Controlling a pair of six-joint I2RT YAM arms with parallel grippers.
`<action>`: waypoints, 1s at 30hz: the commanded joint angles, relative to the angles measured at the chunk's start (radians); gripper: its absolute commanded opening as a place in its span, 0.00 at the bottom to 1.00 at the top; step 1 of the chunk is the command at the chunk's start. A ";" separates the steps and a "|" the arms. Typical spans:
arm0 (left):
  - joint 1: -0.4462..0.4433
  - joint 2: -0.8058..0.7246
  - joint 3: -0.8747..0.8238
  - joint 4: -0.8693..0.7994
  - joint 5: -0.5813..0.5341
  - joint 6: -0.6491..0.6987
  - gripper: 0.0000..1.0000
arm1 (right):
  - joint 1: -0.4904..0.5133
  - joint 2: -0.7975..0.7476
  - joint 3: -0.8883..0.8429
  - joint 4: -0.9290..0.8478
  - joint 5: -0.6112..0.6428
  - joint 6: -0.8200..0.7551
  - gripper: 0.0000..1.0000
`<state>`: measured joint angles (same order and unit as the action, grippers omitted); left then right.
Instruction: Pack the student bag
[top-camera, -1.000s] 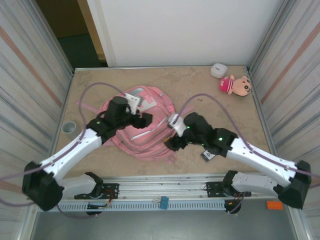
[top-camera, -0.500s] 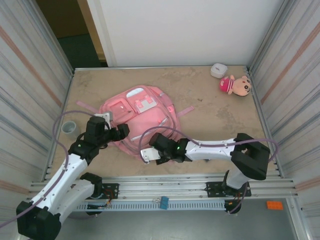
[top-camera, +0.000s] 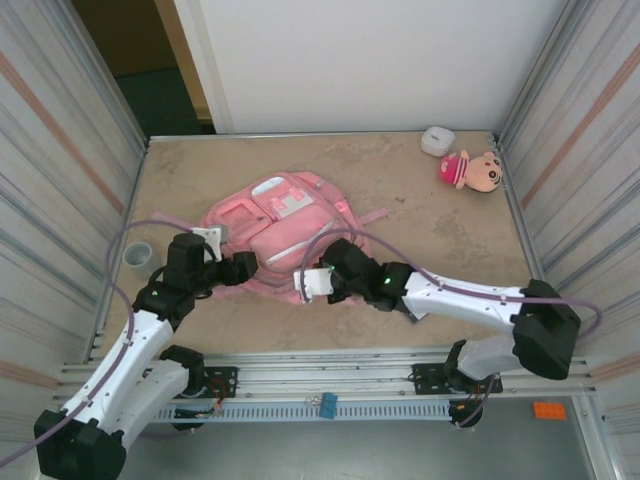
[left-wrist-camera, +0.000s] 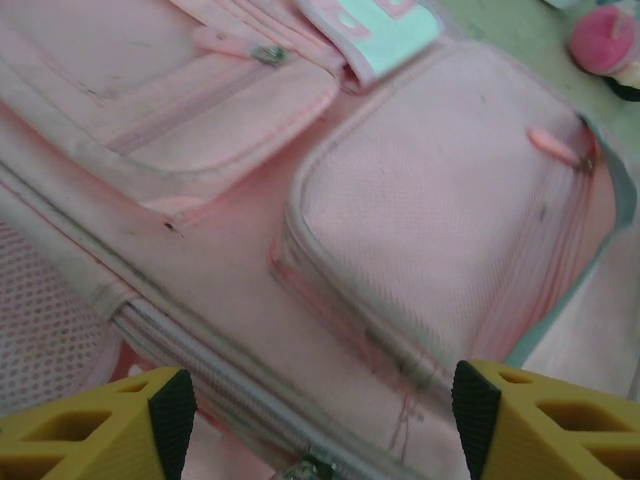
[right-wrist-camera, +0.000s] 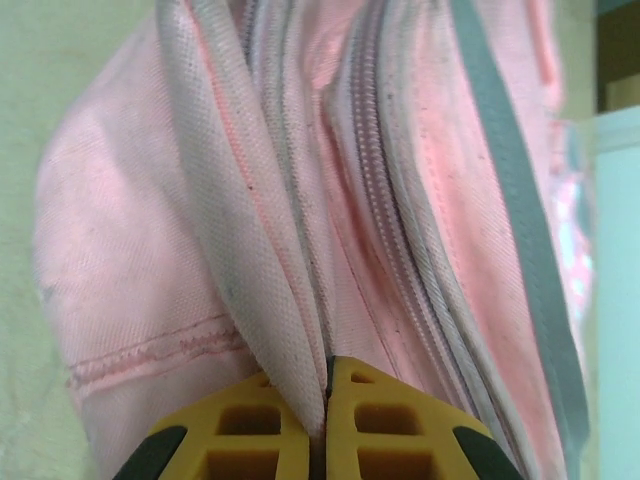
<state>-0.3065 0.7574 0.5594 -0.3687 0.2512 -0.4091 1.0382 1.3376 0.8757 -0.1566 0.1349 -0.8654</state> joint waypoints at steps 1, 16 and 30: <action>0.007 -0.046 -0.045 0.021 0.091 -0.057 0.70 | -0.039 -0.056 0.067 -0.020 -0.040 0.021 0.00; 0.007 -0.146 -0.283 0.304 0.130 -0.253 0.62 | -0.122 -0.065 0.102 -0.027 -0.135 0.018 0.00; 0.007 -0.058 -0.277 0.447 0.274 -0.179 0.14 | -0.185 -0.025 0.155 -0.024 -0.130 0.141 0.00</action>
<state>-0.3065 0.7174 0.2760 0.0505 0.4747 -0.6132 0.8726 1.3163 0.9554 -0.2668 -0.0242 -0.8120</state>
